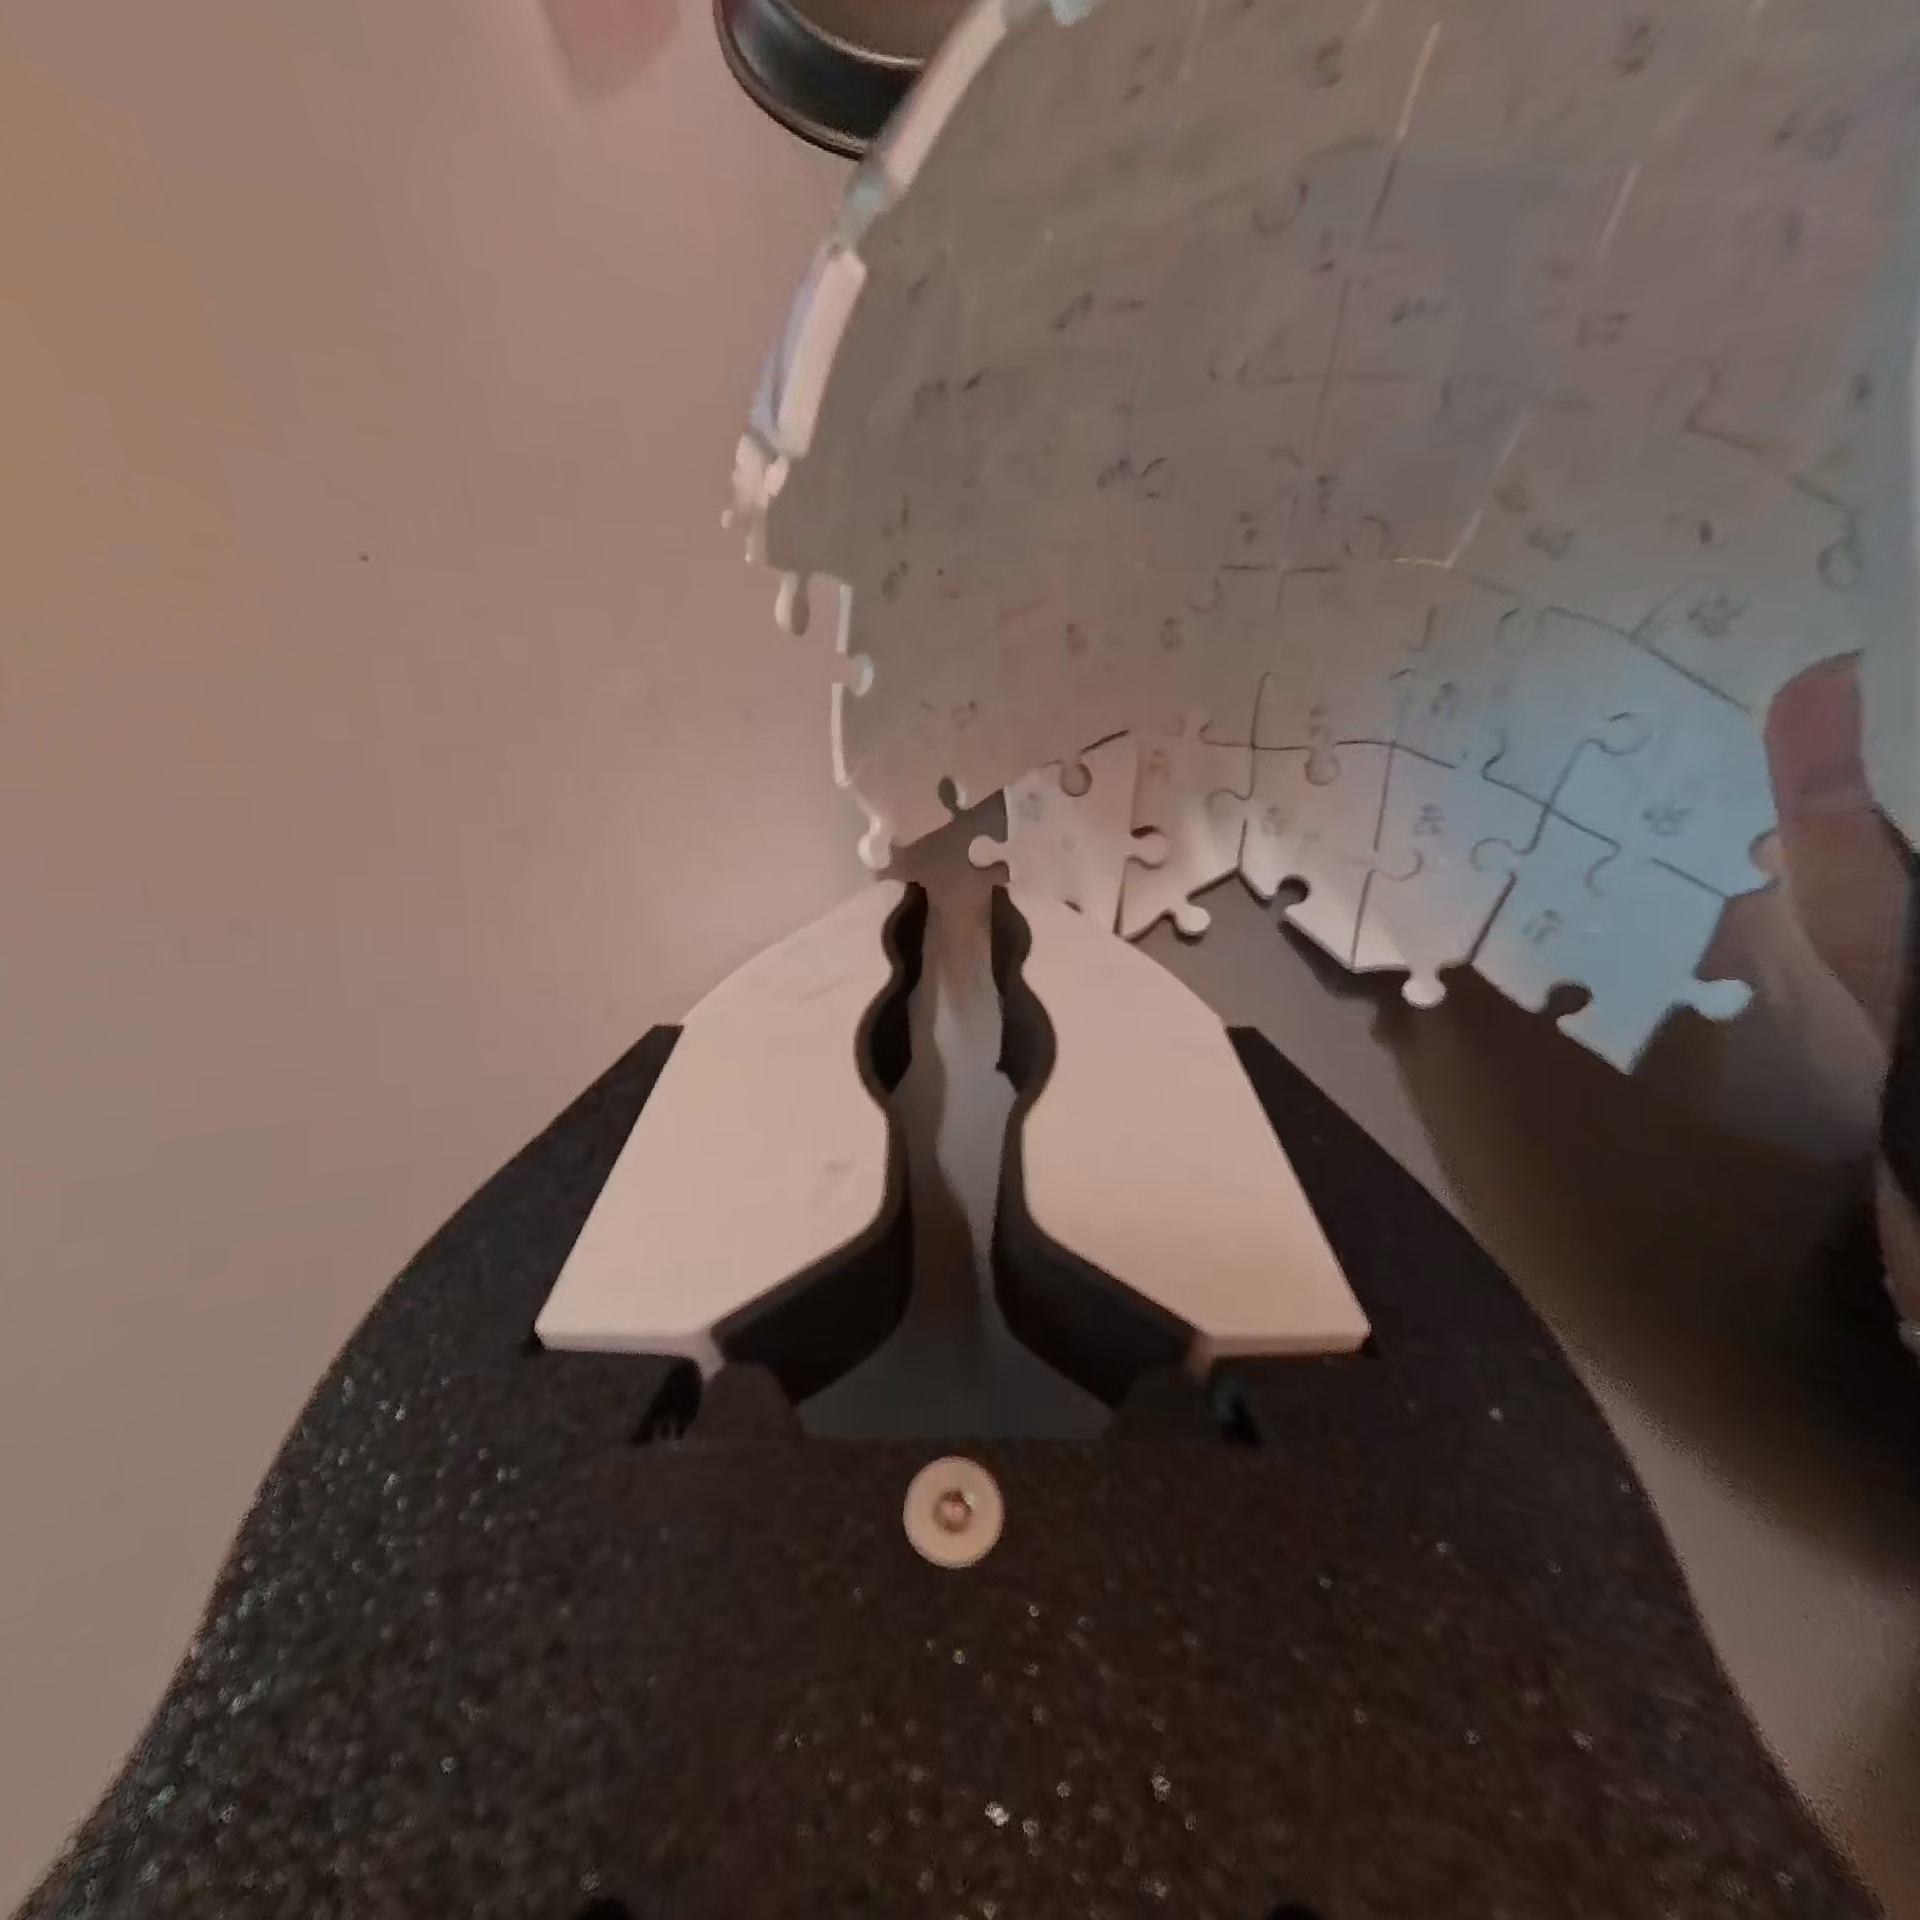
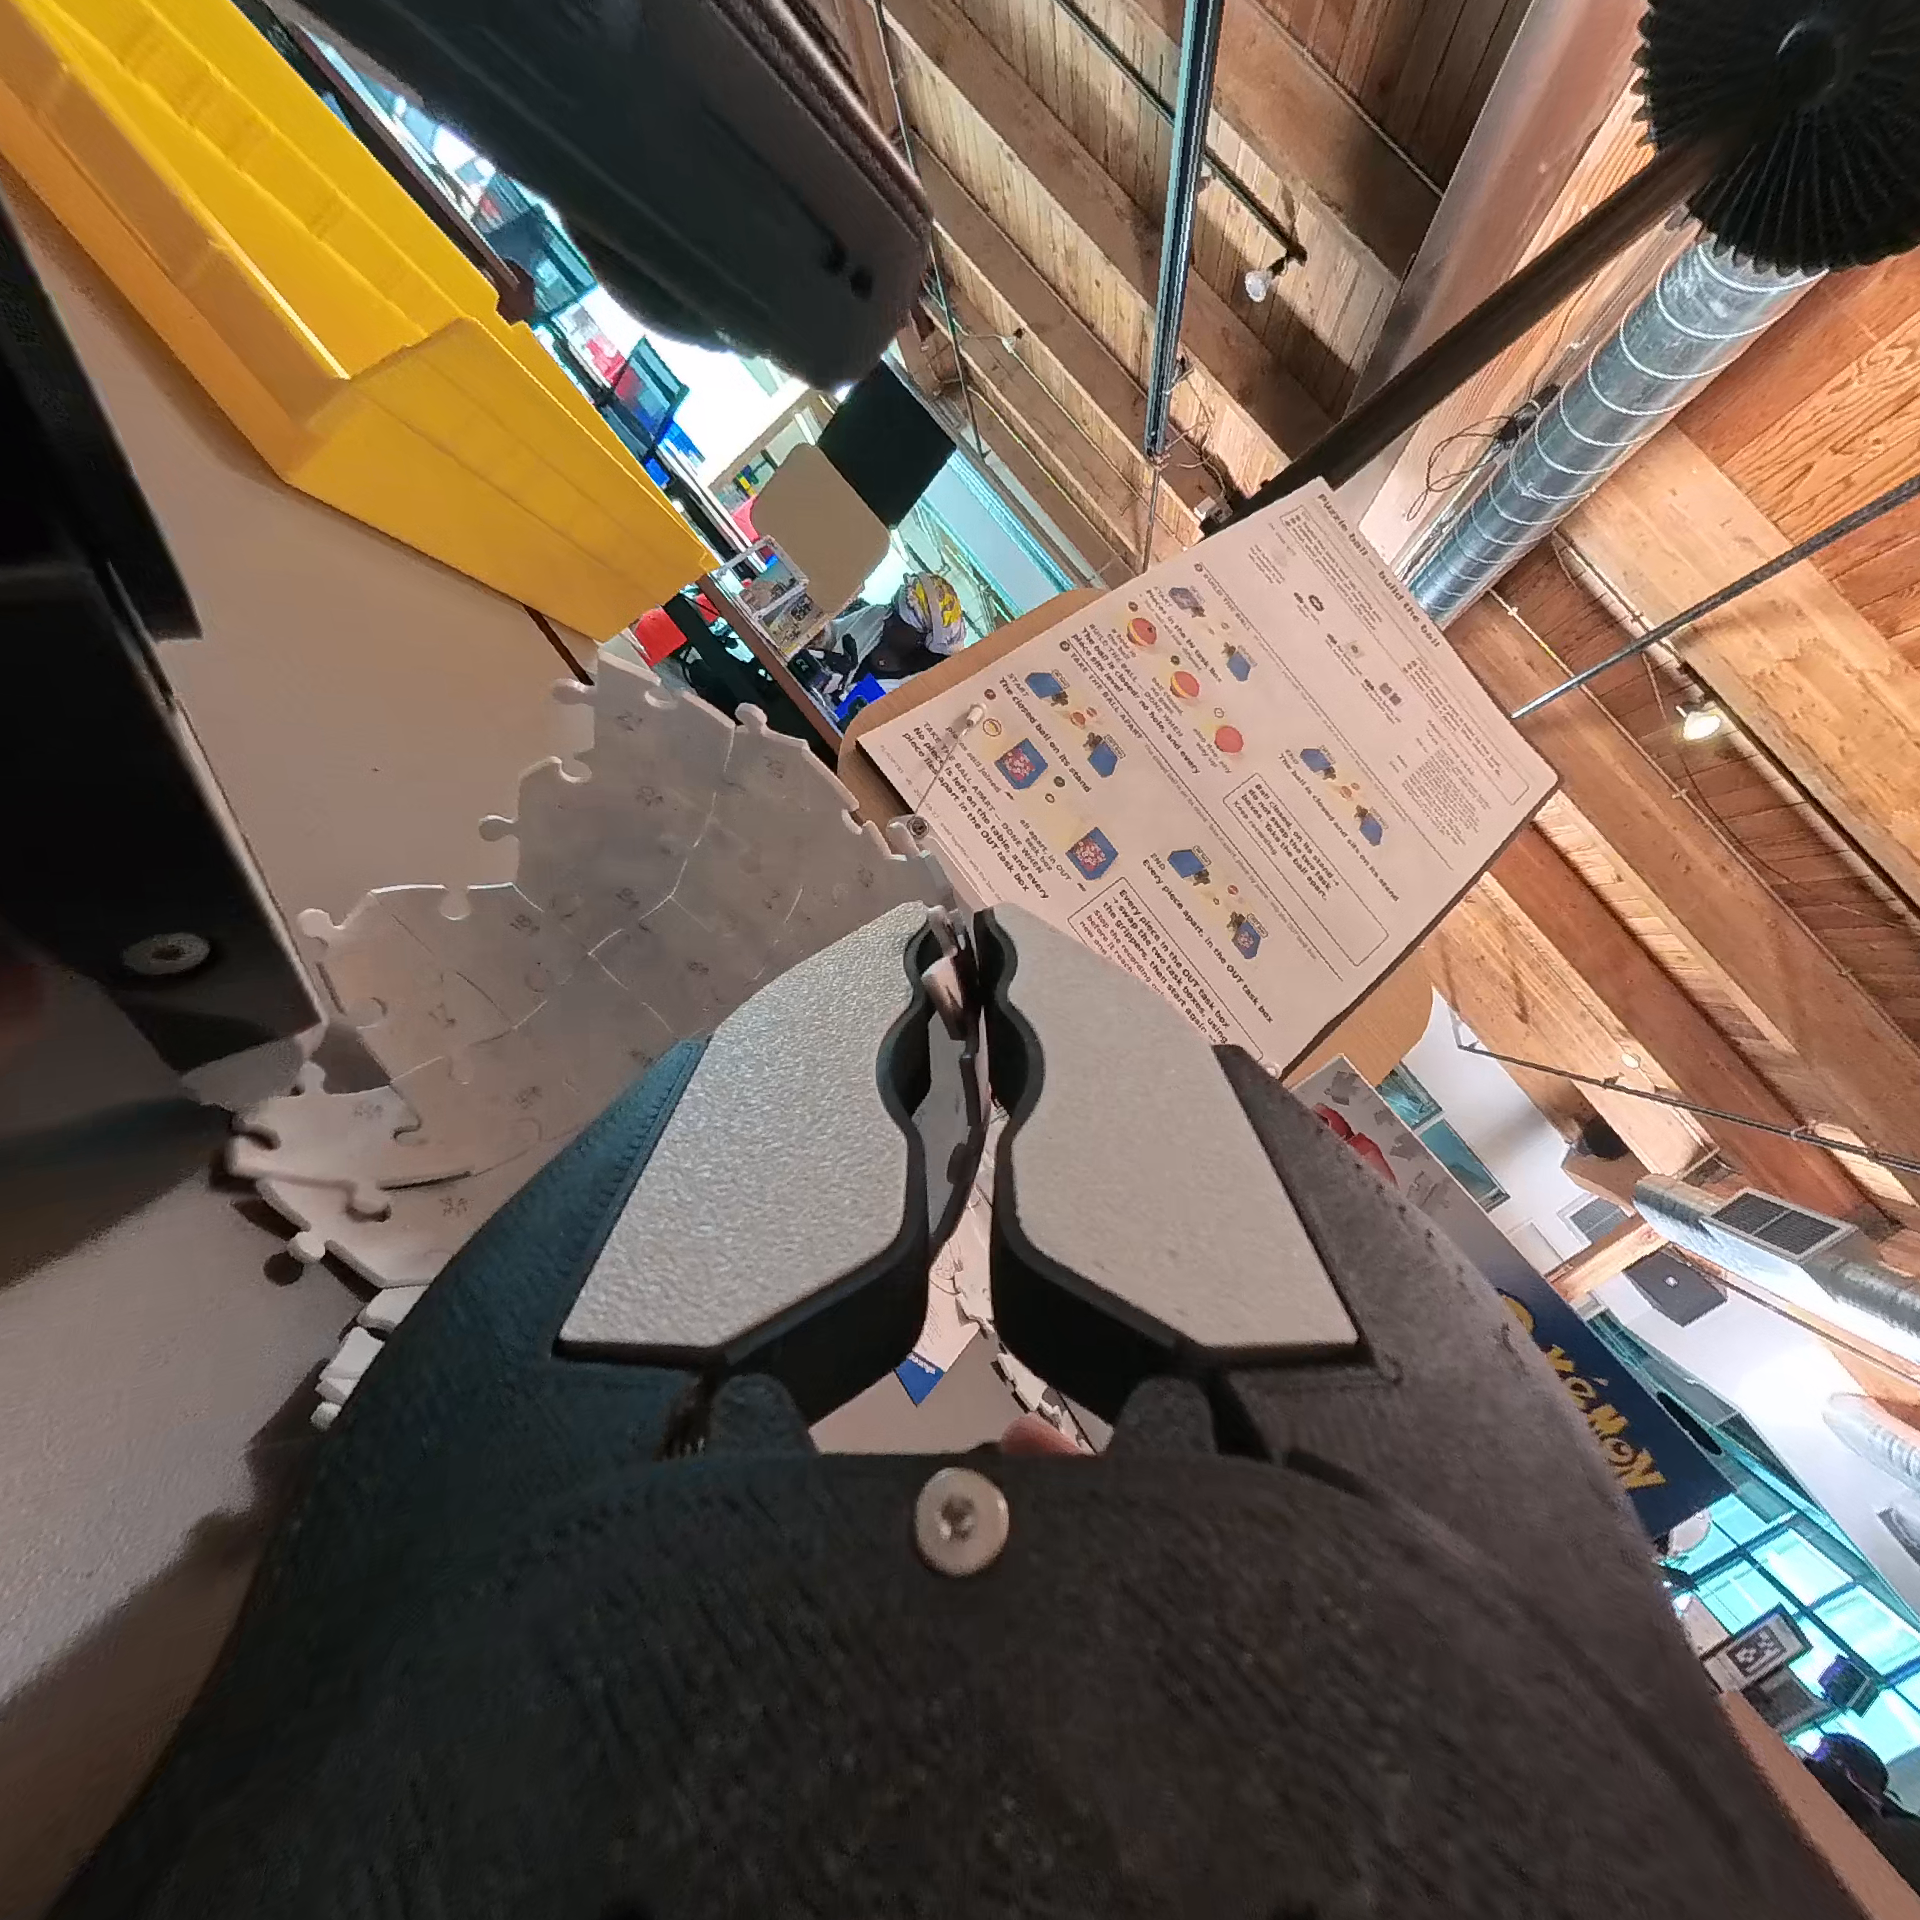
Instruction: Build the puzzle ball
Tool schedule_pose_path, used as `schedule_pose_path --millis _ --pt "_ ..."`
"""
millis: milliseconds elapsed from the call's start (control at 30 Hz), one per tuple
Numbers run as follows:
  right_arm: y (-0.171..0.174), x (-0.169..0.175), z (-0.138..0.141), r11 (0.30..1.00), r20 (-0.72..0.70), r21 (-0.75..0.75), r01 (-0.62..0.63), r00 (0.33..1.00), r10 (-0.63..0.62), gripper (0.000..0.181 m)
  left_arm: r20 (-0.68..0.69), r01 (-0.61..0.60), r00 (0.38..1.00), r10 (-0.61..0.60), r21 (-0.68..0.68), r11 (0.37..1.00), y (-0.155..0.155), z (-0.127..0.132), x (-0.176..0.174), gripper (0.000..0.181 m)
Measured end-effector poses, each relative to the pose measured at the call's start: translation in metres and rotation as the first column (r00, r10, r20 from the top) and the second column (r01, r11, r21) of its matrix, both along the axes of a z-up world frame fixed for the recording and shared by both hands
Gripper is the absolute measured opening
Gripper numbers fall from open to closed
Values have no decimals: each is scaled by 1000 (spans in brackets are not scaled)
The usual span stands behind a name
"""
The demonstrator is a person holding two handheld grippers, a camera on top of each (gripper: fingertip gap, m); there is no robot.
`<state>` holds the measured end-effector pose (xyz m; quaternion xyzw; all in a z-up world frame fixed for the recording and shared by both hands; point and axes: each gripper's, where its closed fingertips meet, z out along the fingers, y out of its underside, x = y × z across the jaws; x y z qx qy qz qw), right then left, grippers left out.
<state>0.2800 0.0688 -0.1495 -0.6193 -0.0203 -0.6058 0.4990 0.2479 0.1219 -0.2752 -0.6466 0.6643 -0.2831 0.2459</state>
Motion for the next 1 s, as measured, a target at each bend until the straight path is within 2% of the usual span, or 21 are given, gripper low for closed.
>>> schedule_pose_path --millis 133,467,667,767,800,1000 --pt "0 1 0 1000 -1 1 1 1000 -1 6 -8 18 1000 -18 9 1000 -6 -1 0 2" --pt "-1 1 1 1000 0 1 1 1000 -1 6 17 29 999 -28 -53 998 -13 3 -3 8" --pt "-1 1 0 1000 5 -6 3 1000 -3 6 47 55 997 -58 45 997 -6 8 0 0" --pt "-1 1 1 1000 6 -7 4 1000 -4 6 13 55 998 -56 64 996 -4 3 -2 1" --pt "-1 1 0 1000 7 -8 5 1000 -5 6 5 45 999 -46 70 997 -2 1 -2 6" --pt "0 1 1 1000 8 -8 3 1000 -3 6 7 35 999 -35 26 999 -4 0 3 5"
